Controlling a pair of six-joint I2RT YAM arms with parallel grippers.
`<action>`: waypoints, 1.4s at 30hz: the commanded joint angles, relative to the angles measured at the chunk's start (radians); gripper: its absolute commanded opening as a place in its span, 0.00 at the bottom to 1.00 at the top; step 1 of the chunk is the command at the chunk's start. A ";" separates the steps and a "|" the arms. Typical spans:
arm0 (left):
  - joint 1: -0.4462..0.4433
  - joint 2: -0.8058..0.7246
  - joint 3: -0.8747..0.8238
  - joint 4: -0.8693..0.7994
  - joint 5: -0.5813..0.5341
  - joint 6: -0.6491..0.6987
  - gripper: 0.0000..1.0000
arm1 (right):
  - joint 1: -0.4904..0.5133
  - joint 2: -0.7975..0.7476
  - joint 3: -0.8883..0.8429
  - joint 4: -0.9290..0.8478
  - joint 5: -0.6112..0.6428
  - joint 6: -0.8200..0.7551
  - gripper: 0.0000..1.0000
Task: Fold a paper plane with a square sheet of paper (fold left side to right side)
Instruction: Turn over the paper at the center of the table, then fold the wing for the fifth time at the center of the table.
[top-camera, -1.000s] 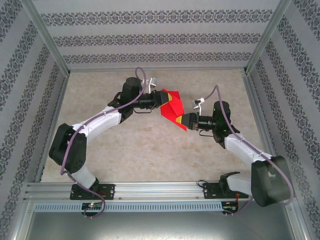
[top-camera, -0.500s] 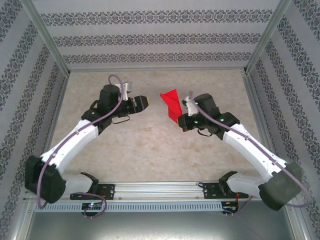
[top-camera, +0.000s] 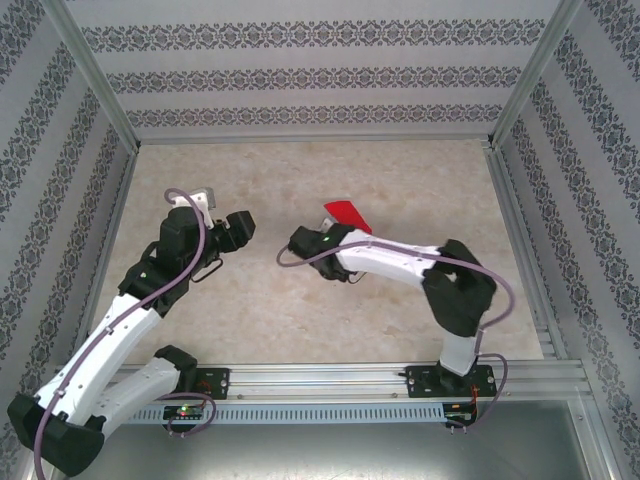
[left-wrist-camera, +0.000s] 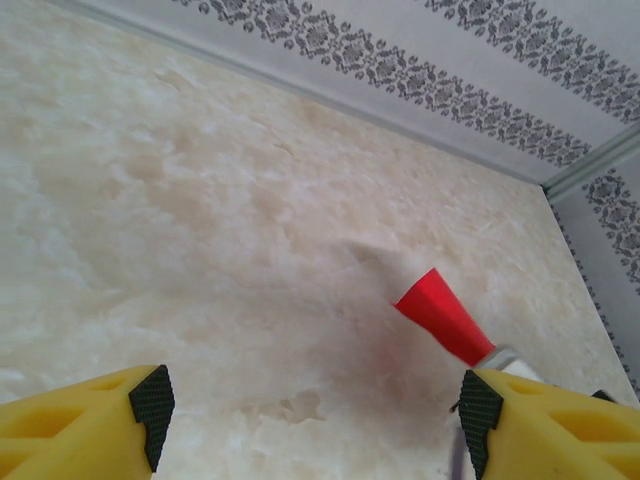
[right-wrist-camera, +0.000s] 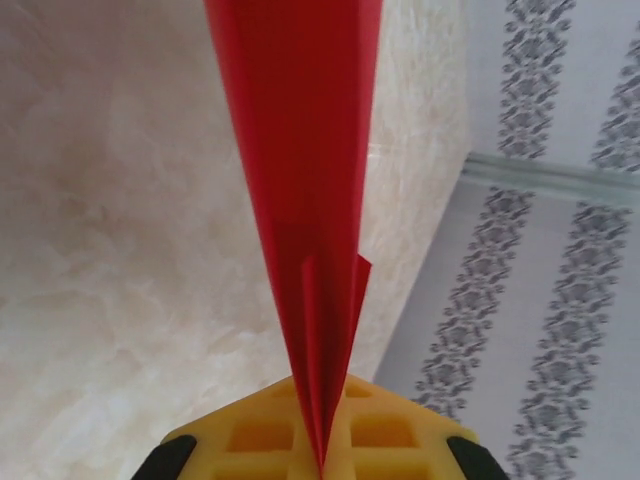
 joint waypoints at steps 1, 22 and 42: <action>0.002 -0.006 -0.007 -0.036 -0.042 0.026 0.78 | 0.026 0.067 0.042 -0.035 0.127 -0.039 0.03; 0.011 0.086 0.011 0.050 0.131 -0.084 0.85 | 0.122 -0.100 -0.062 0.005 -0.627 -0.054 0.89; -0.044 0.618 -0.036 0.513 0.553 -0.244 0.81 | -0.471 -0.867 -0.623 0.819 -1.319 0.371 0.98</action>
